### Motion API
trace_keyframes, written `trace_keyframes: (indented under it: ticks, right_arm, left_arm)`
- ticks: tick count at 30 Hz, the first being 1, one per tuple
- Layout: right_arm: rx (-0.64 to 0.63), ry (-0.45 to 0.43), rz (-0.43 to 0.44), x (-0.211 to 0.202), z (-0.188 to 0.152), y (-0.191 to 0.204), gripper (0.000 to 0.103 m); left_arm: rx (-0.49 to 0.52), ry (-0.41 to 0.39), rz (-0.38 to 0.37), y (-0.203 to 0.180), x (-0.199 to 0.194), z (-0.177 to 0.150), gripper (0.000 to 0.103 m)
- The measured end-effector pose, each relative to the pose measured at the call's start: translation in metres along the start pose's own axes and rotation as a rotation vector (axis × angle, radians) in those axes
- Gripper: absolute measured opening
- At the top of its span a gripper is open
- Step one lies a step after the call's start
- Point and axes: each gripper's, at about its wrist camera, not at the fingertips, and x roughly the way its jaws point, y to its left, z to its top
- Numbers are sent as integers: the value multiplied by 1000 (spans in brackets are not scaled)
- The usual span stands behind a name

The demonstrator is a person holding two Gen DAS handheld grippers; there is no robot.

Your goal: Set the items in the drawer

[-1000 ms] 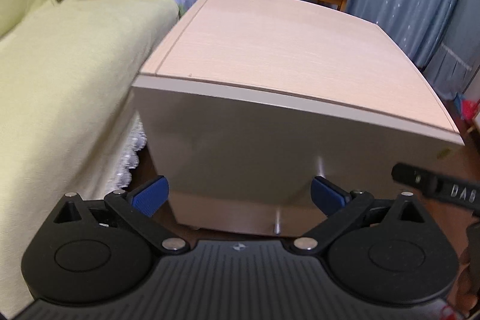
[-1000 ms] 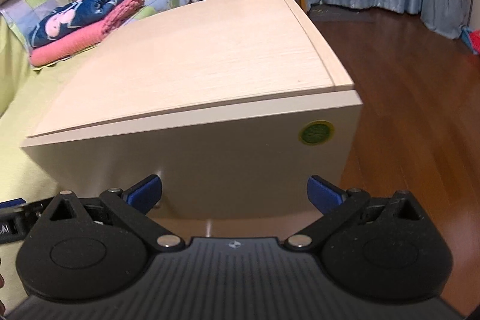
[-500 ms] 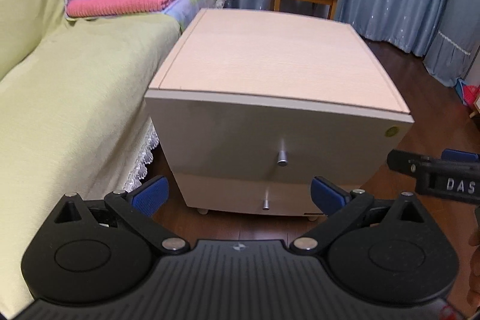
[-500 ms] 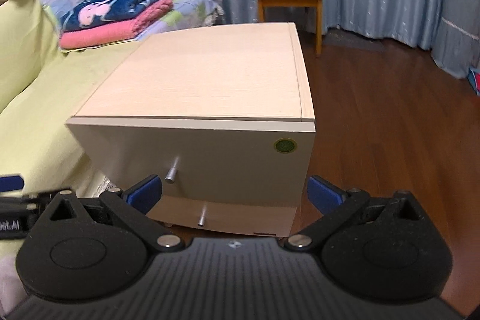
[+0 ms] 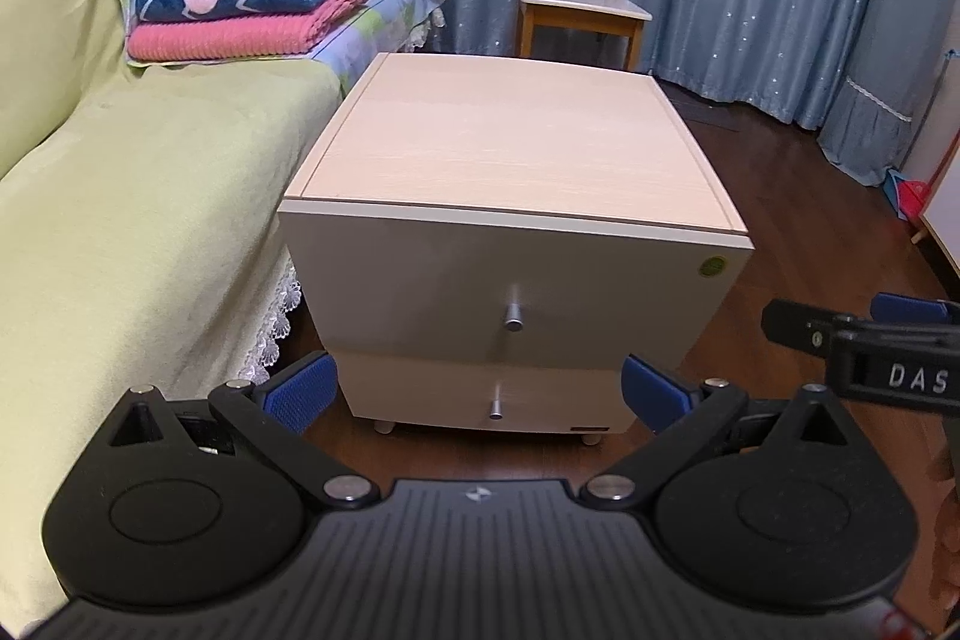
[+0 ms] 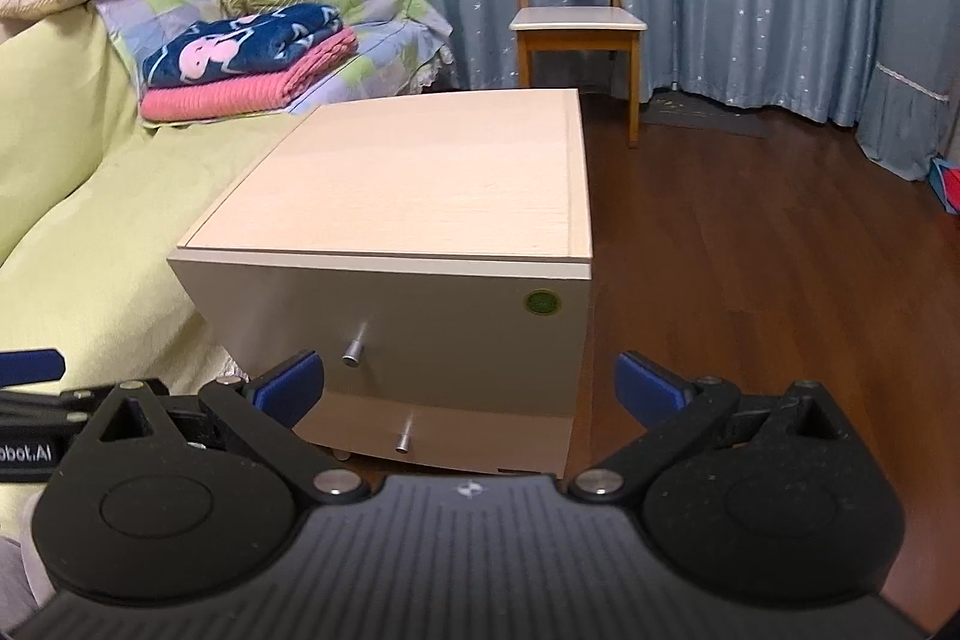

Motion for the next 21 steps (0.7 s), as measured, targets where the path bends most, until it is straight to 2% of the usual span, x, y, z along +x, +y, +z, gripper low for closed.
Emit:
trace_keyframes:
  ticks: [11,21]
  right_arm:
    - [35,18,2,-20,-9,-10,102]
    - [36,47,12,-28,-22,-9,102]
  left_arm:
    - [33,6,-28,-13,-25,-14,102]
    - [39,-10,-14,-14,-35,-20,102]
